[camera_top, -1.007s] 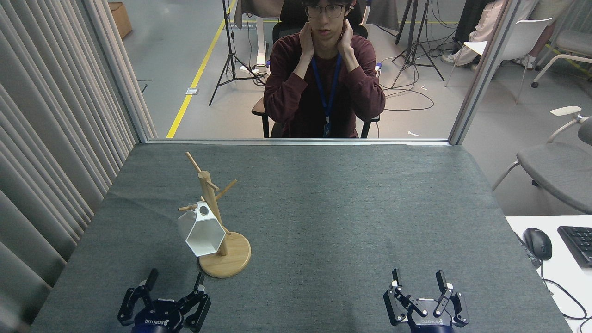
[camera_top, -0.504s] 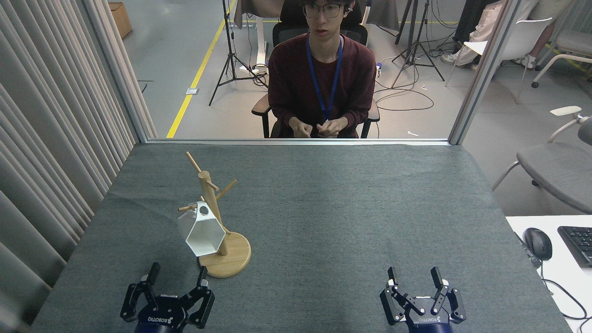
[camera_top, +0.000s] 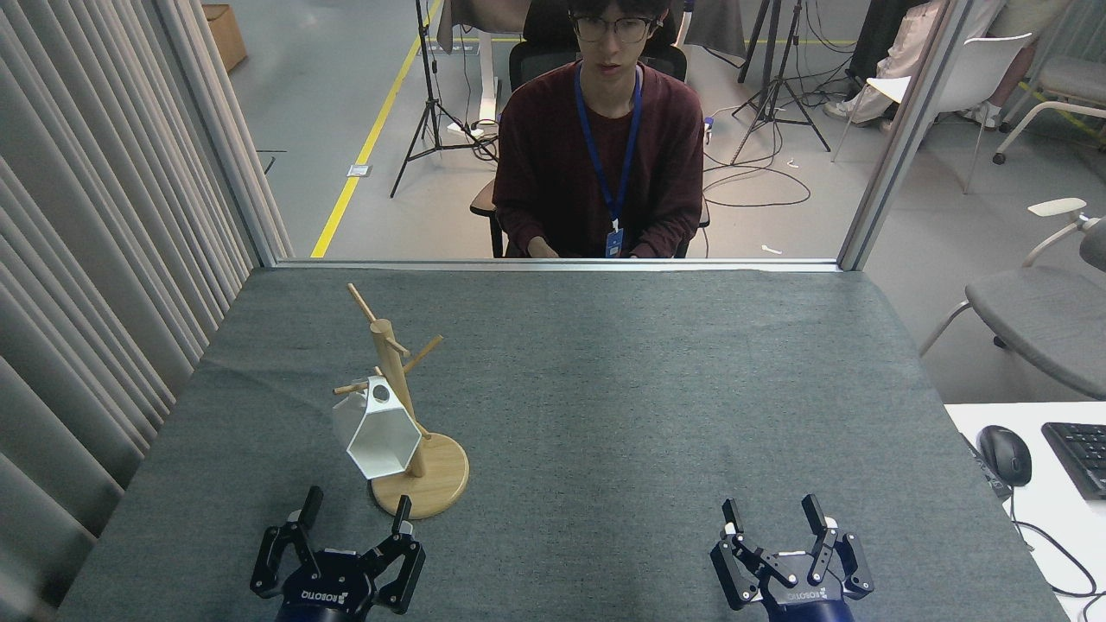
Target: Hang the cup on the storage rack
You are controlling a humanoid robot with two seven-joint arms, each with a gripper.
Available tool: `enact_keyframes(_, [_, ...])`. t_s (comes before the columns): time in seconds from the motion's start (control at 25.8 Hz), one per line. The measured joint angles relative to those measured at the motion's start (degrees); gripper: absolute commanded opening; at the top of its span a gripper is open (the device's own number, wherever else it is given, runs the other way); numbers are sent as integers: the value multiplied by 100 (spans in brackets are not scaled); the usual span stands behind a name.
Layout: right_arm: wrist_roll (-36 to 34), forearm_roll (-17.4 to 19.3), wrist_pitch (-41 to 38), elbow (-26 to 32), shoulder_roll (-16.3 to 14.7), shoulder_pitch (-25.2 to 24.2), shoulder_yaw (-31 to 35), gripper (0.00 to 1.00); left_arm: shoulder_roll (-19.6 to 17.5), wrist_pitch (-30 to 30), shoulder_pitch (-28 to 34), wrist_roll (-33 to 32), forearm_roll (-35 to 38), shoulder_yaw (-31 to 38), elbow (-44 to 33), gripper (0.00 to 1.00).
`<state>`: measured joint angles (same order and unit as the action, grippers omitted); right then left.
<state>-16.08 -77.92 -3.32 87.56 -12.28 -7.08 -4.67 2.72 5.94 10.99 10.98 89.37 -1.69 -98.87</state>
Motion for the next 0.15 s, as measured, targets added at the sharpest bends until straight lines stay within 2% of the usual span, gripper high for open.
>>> enact_keyframes(0.15, [29, -7, 0, 79, -43, -3, 8, 98, 0, -2, 0, 2, 2, -61, 0, 100])
